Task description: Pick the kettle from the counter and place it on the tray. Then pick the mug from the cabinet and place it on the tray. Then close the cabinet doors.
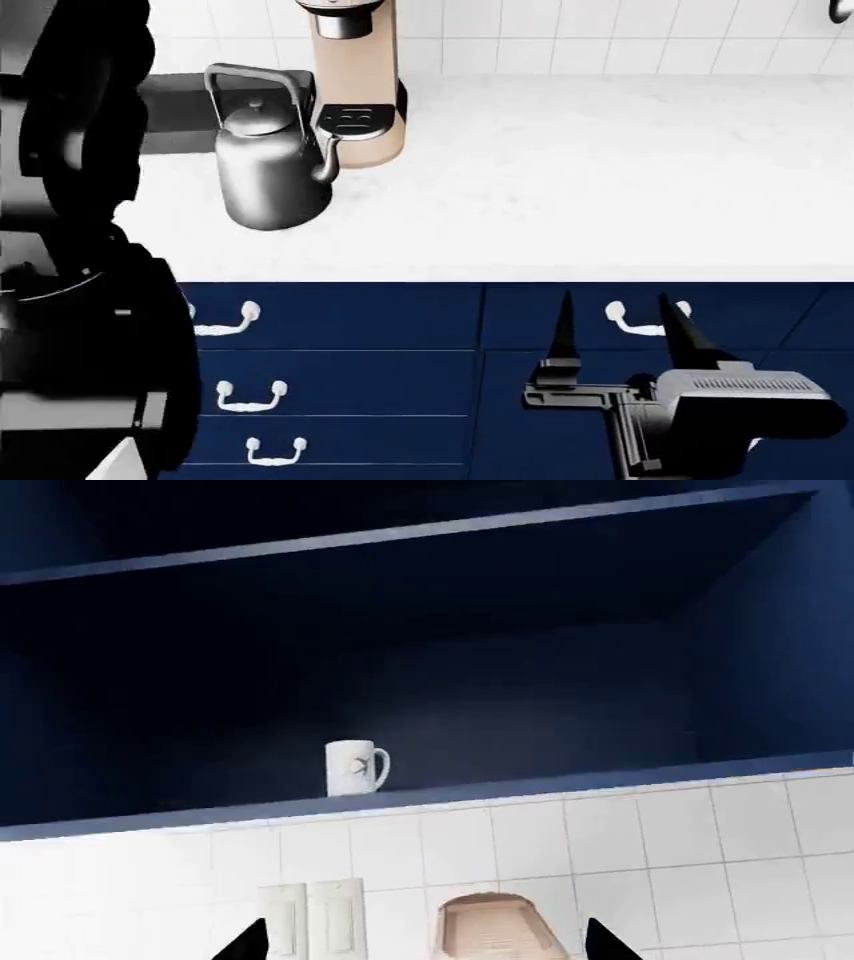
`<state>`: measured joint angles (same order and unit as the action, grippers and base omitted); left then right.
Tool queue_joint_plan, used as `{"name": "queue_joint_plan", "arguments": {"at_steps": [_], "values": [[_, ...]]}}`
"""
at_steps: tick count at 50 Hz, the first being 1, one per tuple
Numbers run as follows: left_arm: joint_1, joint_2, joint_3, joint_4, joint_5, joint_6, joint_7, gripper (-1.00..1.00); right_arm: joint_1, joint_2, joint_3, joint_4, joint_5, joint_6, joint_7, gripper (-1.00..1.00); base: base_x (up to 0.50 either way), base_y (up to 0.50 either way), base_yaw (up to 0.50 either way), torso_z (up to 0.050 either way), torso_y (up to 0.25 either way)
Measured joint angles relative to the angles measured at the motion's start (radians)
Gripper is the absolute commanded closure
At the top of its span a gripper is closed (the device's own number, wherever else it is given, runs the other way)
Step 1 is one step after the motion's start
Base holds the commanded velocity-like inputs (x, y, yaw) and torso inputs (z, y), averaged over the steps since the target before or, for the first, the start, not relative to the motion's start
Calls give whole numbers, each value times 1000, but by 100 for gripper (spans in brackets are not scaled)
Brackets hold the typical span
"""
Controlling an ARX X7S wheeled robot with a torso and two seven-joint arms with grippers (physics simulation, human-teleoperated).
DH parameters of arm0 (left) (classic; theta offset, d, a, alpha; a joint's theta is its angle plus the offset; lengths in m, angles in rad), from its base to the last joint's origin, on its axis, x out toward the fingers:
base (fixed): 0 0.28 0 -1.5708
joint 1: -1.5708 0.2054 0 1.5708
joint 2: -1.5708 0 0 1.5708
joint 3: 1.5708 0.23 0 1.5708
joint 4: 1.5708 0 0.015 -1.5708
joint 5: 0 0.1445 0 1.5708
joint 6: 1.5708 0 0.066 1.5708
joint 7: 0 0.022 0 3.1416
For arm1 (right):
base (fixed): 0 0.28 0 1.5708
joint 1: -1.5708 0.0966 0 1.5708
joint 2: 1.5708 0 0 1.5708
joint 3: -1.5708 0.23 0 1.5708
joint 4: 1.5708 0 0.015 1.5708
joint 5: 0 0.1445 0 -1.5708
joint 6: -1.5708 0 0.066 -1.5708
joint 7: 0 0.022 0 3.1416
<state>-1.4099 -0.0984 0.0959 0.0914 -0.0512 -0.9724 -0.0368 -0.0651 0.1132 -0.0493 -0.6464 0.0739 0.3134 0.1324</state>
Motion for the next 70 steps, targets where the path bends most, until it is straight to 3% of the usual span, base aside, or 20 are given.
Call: {"name": "queue_joint_plan", "arguments": {"at_steps": [10,18,34,41,45,49,56,62,70], "values": [[-451,46,37,-543,10,108,-17,-100,3,18,-8,-66,7,53,17,-100,0,0,0,50,4],[-717,78,128,-946,-59,241,-49,-100,5,34,-15,-106,-7,84,37,-100,0,136,0,50,5],[-900,89,264,-1249,-181,330,-82,-100,15,53,-36,-156,-35,124,73,-100,0,443,0,50,5],[-922,91,285,-1291,-211,335,-78,-100,127,86,-49,-252,-13,292,87,-100,0,0,0,4,0],[-929,92,294,-1306,-221,338,-70,-100,347,242,-87,-299,173,403,262,-100,0,0,0,0,0],[-934,91,296,-1315,-219,337,-64,-100,601,376,-115,-320,491,499,509,-100,0,0,0,0,0],[-941,86,287,-1323,-199,329,-53,-100,931,517,-151,-323,956,612,798,-100,106,0,0,0,0],[-944,84,276,-1338,-178,327,-45,-100,1078,581,-166,-323,1166,660,926,-100,500,0,0,0,0],[-941,85,261,-1355,-163,322,-37,-100,1159,620,-182,-324,1280,692,998,-100,500,0,0,0,0]]}}
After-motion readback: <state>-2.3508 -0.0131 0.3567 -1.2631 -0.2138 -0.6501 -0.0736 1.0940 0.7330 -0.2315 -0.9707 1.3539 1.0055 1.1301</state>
